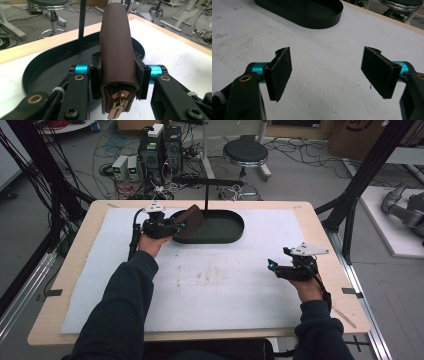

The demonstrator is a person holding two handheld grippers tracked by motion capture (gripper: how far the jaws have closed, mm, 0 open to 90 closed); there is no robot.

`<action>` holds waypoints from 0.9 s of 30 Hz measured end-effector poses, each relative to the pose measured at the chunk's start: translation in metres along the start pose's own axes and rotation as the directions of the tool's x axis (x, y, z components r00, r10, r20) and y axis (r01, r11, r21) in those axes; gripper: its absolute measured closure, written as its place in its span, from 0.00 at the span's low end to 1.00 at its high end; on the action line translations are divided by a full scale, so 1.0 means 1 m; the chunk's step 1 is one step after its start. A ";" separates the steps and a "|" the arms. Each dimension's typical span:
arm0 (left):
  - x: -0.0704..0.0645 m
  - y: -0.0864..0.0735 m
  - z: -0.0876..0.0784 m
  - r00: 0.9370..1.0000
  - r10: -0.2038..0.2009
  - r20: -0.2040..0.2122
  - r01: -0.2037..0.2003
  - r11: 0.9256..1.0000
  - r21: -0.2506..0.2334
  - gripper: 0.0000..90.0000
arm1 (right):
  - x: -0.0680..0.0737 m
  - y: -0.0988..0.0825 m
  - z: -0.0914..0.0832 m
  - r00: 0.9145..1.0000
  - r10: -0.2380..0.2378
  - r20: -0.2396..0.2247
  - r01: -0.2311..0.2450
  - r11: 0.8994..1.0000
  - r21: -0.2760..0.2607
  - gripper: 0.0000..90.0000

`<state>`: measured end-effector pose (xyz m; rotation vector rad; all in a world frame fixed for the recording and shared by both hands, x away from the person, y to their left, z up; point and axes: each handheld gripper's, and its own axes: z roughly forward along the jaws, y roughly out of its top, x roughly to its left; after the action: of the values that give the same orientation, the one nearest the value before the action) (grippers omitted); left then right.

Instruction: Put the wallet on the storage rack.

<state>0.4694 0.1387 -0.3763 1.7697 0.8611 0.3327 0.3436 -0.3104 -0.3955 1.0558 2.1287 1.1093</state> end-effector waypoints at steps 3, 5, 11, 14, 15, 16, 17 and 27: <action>0.003 0.004 0.015 1.000 -0.003 0.009 0.003 1.000 0.004 0.72 | 0.000 0.000 0.000 1.000 -0.007 -0.002 0.007 1.000 0.001 0.28; 0.006 0.006 0.030 1.000 0.010 0.005 -0.010 1.000 0.015 0.72 | 0.001 0.000 0.000 1.000 -0.005 -0.006 0.005 1.000 -0.003 0.28; 0.006 0.008 0.055 1.000 0.010 0.017 -0.011 0.998 0.055 0.72 | 0.000 0.000 0.000 1.000 -0.004 -0.009 0.004 1.000 -0.009 0.28; 0.008 0.004 0.071 1.000 -0.011 0.017 0.010 0.996 0.091 0.72 | 0.000 0.000 -0.001 1.000 -0.002 -0.009 0.002 1.000 -0.014 0.28; 0.008 0.004 0.071 1.000 -0.011 0.017 0.010 0.996 0.091 0.72 | 0.000 0.000 -0.001 1.000 -0.002 -0.009 0.002 1.000 -0.014 0.28; 0.009 0.004 0.074 1.000 -0.012 0.019 0.010 0.995 0.104 0.72 | 0.001 0.000 -0.001 1.000 0.000 -0.010 0.000 1.000 -0.015 0.28; 0.009 0.003 0.078 1.000 -0.017 0.022 0.014 0.994 0.110 0.72 | 0.001 0.000 -0.001 1.000 0.000 -0.010 0.000 1.000 -0.015 0.28; 0.014 -0.006 0.094 0.995 -0.095 0.017 0.092 0.985 0.146 0.71 | 0.000 -0.001 -0.003 1.000 -0.001 -0.014 0.001 1.000 -0.017 0.28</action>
<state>0.5340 0.0831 -0.4194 1.8558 0.9687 0.1914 0.3412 -0.3122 -0.3945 1.0423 2.1261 1.1356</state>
